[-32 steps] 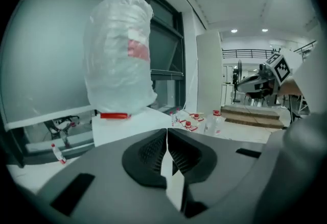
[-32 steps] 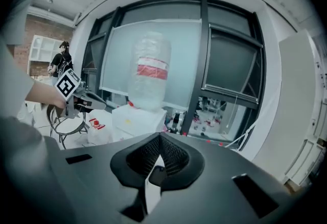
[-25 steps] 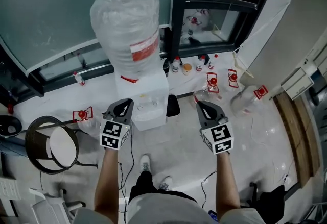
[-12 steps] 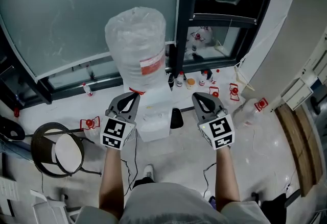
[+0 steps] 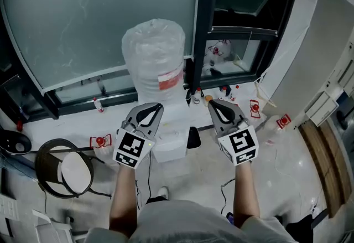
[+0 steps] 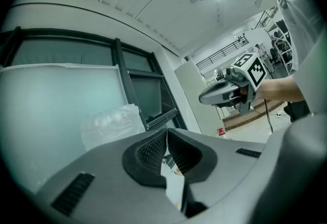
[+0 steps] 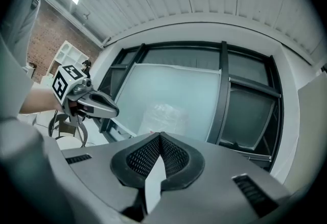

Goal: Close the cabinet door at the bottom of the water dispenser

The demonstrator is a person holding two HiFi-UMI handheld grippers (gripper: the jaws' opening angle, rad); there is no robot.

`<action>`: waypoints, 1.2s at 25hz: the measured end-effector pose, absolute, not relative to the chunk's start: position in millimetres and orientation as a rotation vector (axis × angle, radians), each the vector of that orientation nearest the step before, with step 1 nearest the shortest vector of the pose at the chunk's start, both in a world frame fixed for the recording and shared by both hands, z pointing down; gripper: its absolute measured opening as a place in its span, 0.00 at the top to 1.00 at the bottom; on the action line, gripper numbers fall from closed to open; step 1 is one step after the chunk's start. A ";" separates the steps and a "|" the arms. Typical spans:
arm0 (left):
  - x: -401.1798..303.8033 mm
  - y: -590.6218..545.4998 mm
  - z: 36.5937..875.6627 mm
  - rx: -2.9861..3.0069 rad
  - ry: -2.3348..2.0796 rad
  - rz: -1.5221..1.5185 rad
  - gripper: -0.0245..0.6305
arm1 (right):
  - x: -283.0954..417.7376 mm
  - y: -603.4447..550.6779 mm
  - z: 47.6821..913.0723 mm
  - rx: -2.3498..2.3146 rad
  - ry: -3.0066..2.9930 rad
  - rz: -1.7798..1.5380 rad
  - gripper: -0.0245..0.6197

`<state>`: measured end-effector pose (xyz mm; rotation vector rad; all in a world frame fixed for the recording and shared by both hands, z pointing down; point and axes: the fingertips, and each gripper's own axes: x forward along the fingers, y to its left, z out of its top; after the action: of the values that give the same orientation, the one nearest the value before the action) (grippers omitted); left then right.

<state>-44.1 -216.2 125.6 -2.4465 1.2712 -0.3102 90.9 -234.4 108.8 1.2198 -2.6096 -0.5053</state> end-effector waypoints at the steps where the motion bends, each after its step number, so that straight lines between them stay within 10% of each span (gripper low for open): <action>1: -44.5 -214.8 123.3 -2.445 1.270 -0.306 0.92 | 88.8 -232.5 106.3 1.213 -2.613 -0.513 0.92; 30: -72.5 -201.6 130.4 -2.437 1.310 -0.334 0.92 | 74.0 -226.0 123.6 1.194 -2.598 -0.485 0.92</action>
<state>-72.5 -201.6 130.4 -2.4375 1.3102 -0.3337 74.0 -226.0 123.6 1.1940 -2.5984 -0.4847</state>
